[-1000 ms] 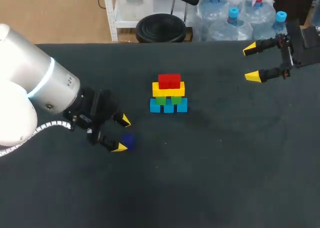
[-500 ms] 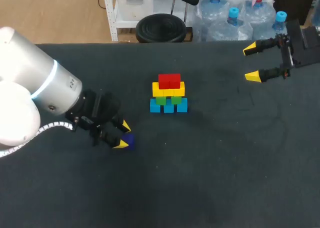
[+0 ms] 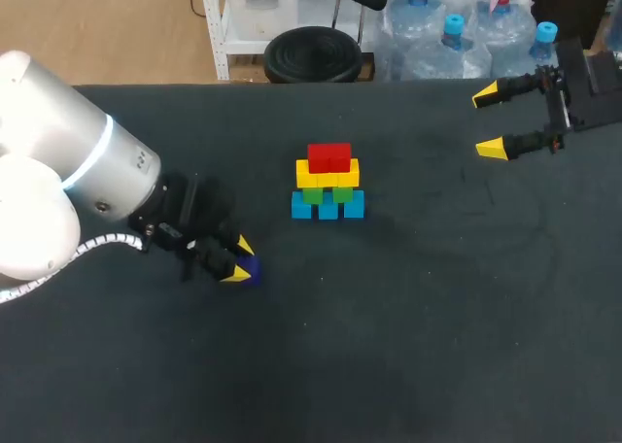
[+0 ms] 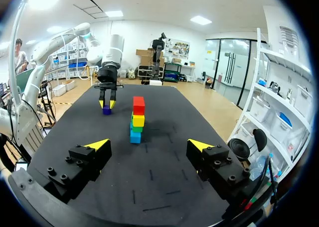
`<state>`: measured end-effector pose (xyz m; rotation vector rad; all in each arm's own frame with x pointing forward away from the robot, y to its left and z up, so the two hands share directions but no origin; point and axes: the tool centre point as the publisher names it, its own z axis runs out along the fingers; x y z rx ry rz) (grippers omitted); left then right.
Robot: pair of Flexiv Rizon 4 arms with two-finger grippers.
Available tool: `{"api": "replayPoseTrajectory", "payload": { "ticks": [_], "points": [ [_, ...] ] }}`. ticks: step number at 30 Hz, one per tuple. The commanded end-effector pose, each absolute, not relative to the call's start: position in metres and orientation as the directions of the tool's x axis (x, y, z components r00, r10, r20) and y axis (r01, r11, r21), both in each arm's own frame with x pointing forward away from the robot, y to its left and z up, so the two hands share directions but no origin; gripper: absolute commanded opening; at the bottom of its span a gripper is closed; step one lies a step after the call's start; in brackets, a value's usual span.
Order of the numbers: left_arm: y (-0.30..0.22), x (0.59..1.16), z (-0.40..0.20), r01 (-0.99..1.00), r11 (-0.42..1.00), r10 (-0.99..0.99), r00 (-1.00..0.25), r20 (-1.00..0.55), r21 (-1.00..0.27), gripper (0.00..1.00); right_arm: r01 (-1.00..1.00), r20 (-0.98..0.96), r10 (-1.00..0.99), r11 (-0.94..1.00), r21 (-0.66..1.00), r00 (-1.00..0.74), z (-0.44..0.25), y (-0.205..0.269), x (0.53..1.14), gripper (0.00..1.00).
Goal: Place the blue cubes, place green cubes on the blue cubes, place the yellow cubes on the green cubes, then place the red cubes on the yellow cubes, and place purple cube on the red cubes.
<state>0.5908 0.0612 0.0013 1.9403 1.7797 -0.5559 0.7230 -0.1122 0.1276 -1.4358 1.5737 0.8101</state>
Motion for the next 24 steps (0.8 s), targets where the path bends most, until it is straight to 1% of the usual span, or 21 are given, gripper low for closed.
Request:
{"api": "replayPoseTrajectory", "payload": {
  "ticks": [1,8,16,24],
  "points": [
    [0.061,0.593,0.016,0.996,-0.072,0.817,0.094,-0.569,0.061,0.00,-0.988,-0.895,-0.447,0.136,-0.075,0.006,0.127,-0.112,0.723,1.00],
    [0.062,0.605,0.060,0.997,-0.038,0.824,0.072,-0.562,0.072,0.00,-0.988,-0.895,-0.447,0.136,-0.075,0.006,0.127,-0.112,0.723,1.00],
    [0.062,0.624,0.122,0.992,0.006,0.820,0.067,-0.568,0.125,0.00,-0.988,-0.895,-0.447,0.136,-0.075,0.006,0.127,-0.112,0.723,1.00],
    [0.047,0.655,0.161,0.989,0.012,0.815,0.076,-0.575,0.147,0.00,-0.988,-0.895,-0.447,0.136,-0.075,0.006,0.127,-0.112,0.723,1.00]
  ]
}}
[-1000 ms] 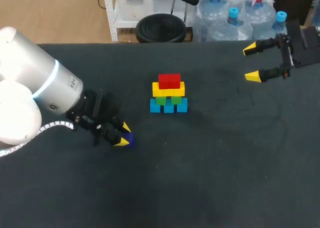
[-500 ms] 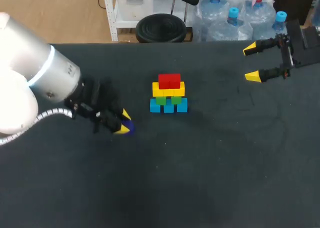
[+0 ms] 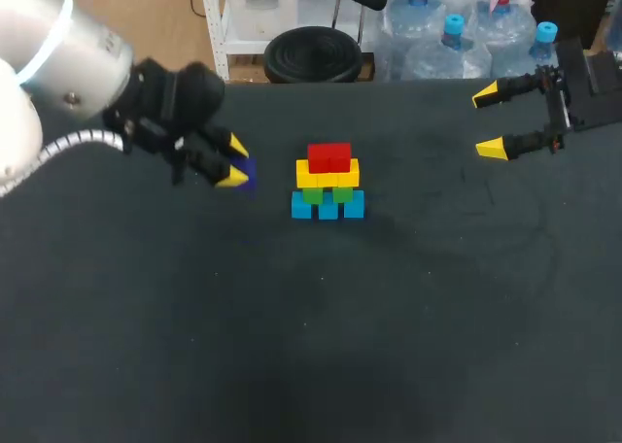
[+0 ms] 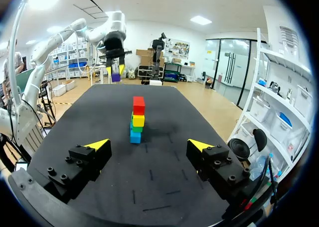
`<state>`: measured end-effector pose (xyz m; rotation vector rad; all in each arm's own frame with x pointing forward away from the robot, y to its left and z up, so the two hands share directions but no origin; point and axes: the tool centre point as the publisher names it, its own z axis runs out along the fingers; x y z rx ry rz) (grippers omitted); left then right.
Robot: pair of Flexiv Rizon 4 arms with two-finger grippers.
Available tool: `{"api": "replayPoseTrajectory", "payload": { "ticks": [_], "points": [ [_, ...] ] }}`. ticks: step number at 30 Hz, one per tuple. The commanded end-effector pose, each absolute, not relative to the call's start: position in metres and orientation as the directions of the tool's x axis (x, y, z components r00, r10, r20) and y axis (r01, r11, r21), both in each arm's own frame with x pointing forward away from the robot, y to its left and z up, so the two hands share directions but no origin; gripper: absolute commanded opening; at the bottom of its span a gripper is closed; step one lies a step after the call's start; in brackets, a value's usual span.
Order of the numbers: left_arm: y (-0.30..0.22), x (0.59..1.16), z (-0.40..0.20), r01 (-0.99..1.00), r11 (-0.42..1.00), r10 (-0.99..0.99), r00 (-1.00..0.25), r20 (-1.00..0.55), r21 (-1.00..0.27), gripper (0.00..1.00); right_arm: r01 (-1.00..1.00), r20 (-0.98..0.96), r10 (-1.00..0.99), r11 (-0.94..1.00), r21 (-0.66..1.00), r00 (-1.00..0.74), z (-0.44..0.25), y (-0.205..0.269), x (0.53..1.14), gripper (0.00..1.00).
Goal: Place the blue cubes, place green cubes on the blue cubes, place the yellow cubes on the green cubes, then place the red cubes on the yellow cubes, and place purple cube on the red cubes.
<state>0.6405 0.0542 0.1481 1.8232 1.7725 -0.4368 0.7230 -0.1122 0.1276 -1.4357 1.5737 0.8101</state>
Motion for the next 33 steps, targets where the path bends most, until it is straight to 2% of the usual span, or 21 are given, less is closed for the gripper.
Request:
{"api": "replayPoseTrajectory", "payload": {
  "ticks": [1,8,15,33],
  "points": [
    [0.044,0.660,0.164,0.989,0.009,0.813,0.078,-0.576,0.146,0.00,-0.988,-0.895,-0.447,0.136,-0.075,0.006,0.127,-0.112,0.723,1.00],
    [0.018,0.688,0.184,0.985,-0.039,0.800,0.132,-0.586,0.169,0.00,-0.988,-0.895,-0.447,0.136,-0.075,0.006,0.127,-0.112,0.723,1.00],
    [-0.010,0.708,0.176,0.983,-0.085,0.789,0.165,-0.592,0.160,0.00,-0.988,-0.895,-0.447,0.136,-0.075,0.006,0.127,-0.112,0.723,1.00],
    [-0.052,0.730,0.157,0.986,-0.102,0.783,0.162,-0.601,0.132,0.00,-0.988,-0.895,-0.447,0.136,-0.075,0.006,0.127,-0.112,0.723,1.00]
  ]
}}
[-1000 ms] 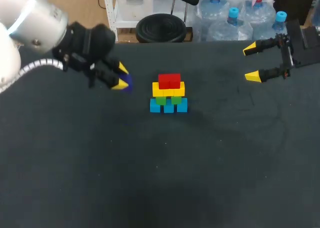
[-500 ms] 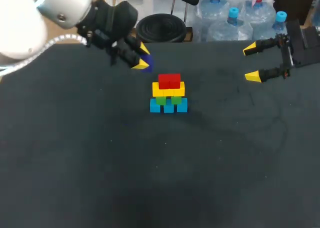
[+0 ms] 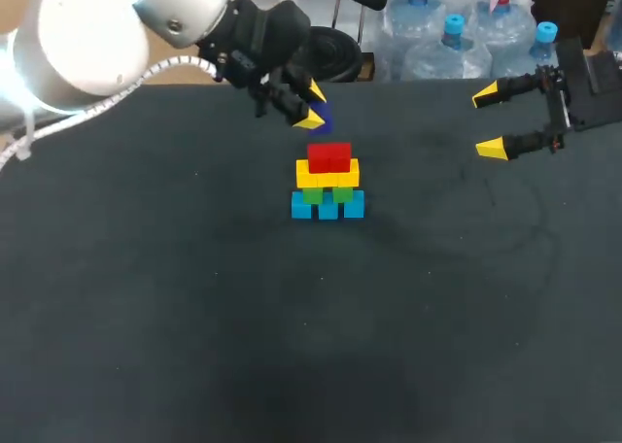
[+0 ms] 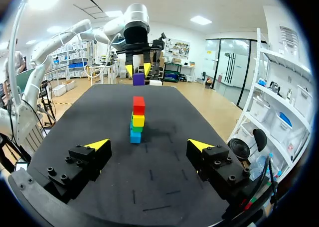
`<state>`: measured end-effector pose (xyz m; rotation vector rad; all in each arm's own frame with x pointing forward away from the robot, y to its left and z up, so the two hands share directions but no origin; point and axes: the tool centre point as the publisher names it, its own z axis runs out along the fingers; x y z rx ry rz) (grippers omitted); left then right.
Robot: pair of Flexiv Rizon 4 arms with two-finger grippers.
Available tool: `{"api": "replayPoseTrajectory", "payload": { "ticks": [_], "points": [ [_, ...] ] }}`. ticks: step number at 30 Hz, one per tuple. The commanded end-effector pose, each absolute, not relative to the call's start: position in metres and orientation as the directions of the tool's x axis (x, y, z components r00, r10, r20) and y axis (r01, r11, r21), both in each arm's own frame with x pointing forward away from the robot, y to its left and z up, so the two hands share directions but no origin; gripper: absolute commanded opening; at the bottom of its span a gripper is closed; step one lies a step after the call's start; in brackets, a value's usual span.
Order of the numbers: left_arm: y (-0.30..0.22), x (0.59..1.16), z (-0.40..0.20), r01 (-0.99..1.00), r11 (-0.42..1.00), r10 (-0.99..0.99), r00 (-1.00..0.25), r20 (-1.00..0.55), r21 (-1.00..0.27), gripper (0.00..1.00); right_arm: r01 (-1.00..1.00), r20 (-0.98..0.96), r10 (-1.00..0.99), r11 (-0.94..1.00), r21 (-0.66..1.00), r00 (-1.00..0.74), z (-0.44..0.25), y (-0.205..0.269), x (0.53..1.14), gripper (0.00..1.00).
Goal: Place the blue cubes, place green cubes on the blue cubes, place the yellow cubes on the green cubes, then place the red cubes on the yellow cubes, and place purple cube on the red cubes.
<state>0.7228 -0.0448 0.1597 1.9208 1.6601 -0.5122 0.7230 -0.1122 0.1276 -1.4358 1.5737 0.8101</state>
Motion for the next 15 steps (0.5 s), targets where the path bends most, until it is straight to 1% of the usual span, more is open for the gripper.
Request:
{"api": "replayPoseTrajectory", "payload": {
  "ticks": [1,7,9,15],
  "points": [
    [-0.0539,0.7292,0.1561,0.986,-0.101,0.783,0.160,-0.601,0.131,0.00,-0.988,-0.895,-0.447,0.136,-0.075,0.006,0.1270,-0.1119,0.7234,1.00],
    [-0.0583,0.7283,0.1491,0.991,-0.083,0.782,0.130,-0.610,0.104,0.00,-0.988,-0.895,-0.447,0.136,-0.075,0.006,0.1270,-0.1119,0.7234,1.00],
    [-0.0603,0.7279,0.1491,0.989,-0.095,0.780,0.146,-0.609,0.115,0.00,-0.988,-0.895,-0.447,0.136,-0.075,0.006,0.1270,-0.1119,0.7234,1.00],
    [-0.0565,0.7280,0.1494,0.991,-0.064,0.780,0.126,-0.613,0.121,0.00,-0.988,-0.895,-0.447,0.136,-0.075,0.006,0.1270,-0.1119,0.7234,1.00]
  ]
}}
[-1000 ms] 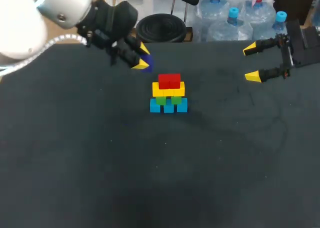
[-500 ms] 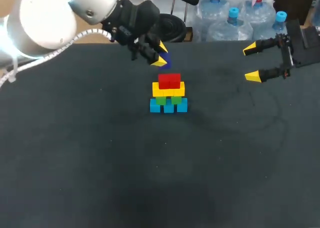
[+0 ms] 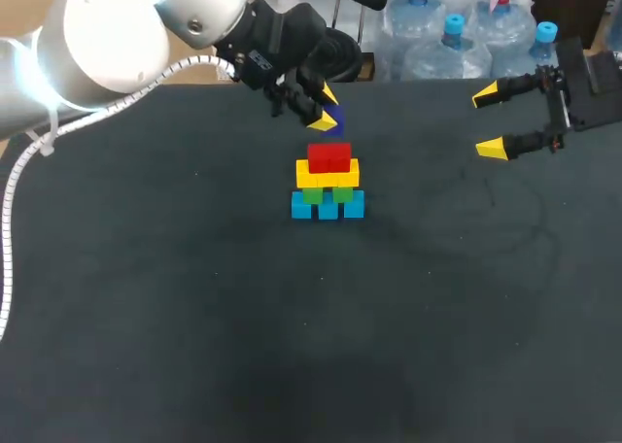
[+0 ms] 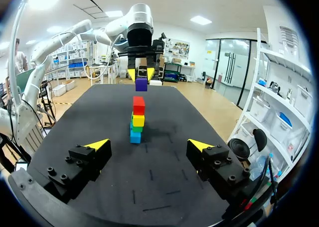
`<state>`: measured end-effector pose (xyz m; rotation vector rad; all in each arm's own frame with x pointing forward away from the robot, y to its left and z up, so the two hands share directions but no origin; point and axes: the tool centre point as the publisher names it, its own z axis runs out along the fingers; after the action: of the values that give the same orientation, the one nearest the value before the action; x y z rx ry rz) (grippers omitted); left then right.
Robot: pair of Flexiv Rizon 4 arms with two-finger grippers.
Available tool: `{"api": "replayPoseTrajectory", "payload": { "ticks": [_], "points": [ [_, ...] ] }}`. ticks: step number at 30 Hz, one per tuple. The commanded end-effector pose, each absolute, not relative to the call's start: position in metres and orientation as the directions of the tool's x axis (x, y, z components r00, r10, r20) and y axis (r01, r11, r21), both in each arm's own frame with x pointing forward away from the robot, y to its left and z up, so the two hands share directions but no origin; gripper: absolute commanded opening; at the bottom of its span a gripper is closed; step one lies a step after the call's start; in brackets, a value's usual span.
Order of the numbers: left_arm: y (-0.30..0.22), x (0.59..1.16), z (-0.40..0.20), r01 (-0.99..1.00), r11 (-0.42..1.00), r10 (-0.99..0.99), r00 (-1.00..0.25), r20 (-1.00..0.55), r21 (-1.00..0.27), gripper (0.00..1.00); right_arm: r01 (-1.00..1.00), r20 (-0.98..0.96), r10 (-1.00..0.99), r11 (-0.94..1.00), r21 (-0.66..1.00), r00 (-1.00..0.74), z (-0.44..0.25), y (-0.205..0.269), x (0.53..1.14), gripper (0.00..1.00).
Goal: Place the blue cubes, place green cubes on the blue cubes, place the yellow cubes on the green cubes, then place the red cubes on the yellow cubes, and place purple cube on the red cubes.
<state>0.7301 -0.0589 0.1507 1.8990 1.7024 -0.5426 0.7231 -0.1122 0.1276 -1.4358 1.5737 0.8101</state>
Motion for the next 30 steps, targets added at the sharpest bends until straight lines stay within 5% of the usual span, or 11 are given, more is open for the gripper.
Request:
{"api": "replayPoseTrajectory", "payload": {
  "ticks": [1,30],
  "points": [
    [-0.055,0.727,0.148,0.991,-0.060,0.785,0.118,-0.608,0.116,0.00,-0.988,-0.895,-0.447,0.136,-0.075,0.006,0.127,-0.112,0.723,1.00],
    [-0.056,0.719,0.128,0.994,-0.046,0.792,0.096,-0.602,0.098,0.00,-0.988,-0.895,-0.447,0.136,-0.075,0.006,0.127,-0.112,0.723,1.00]
  ]
}}
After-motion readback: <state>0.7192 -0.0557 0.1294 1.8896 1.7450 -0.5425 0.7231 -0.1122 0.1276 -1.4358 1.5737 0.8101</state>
